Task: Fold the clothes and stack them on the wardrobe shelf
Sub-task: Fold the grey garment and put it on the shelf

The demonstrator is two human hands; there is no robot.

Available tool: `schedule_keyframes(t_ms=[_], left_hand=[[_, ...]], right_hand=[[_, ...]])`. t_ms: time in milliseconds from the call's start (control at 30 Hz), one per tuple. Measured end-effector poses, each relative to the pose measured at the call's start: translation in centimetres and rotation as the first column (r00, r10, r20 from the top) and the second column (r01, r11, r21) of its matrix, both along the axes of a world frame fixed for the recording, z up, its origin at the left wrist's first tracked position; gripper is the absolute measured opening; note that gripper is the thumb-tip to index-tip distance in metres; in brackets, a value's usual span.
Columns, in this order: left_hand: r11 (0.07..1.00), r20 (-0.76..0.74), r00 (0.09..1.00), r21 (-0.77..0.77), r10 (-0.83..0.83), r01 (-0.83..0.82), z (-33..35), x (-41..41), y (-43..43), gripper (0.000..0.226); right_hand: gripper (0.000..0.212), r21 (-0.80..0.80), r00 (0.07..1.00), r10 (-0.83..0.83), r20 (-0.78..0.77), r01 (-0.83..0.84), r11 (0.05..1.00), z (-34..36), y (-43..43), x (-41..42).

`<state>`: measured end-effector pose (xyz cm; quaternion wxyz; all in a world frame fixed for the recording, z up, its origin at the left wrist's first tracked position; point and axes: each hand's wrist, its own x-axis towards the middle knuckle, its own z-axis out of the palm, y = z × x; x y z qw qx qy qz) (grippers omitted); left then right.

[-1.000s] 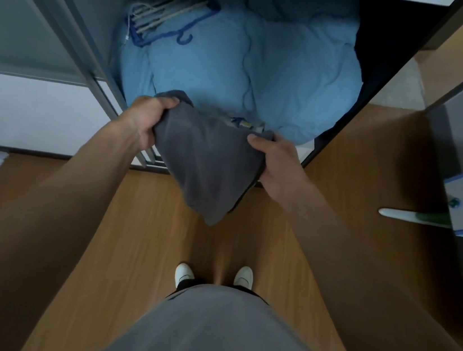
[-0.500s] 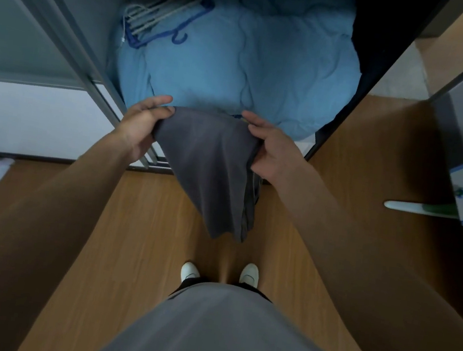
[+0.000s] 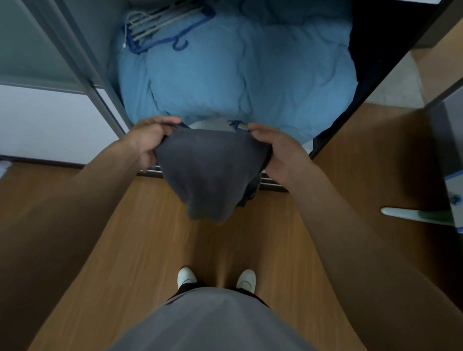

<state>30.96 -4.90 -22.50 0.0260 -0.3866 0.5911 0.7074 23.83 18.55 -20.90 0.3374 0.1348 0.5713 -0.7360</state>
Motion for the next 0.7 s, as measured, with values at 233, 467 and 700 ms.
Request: schedule_keyframes(t_ms=[233, 467, 700], left_hand=[[1.000, 0.049, 0.998, -0.004, -0.031, 0.031, 1.1, -0.6, -0.5, 0.029], [0.958, -0.027, 0.993, -0.270, -0.113, 0.102, 0.8, -0.4, -1.3, 0.014], [0.987, -0.225, 0.962, -0.077, -0.153, 0.139, -0.4, 0.9, -0.6, 0.016]], right_hand=[[0.033, 0.056, 0.976, 0.051, -0.212, -0.040, 0.998, -0.2, -0.4, 0.9], [0.036, 0.163, 0.996, 0.073, -0.054, -0.063, 0.985, -0.7, -1.0, -0.1], [0.031, 0.099, 0.985, 0.043, 0.169, -0.061, 0.993, -1.4, 0.5, -1.0]])
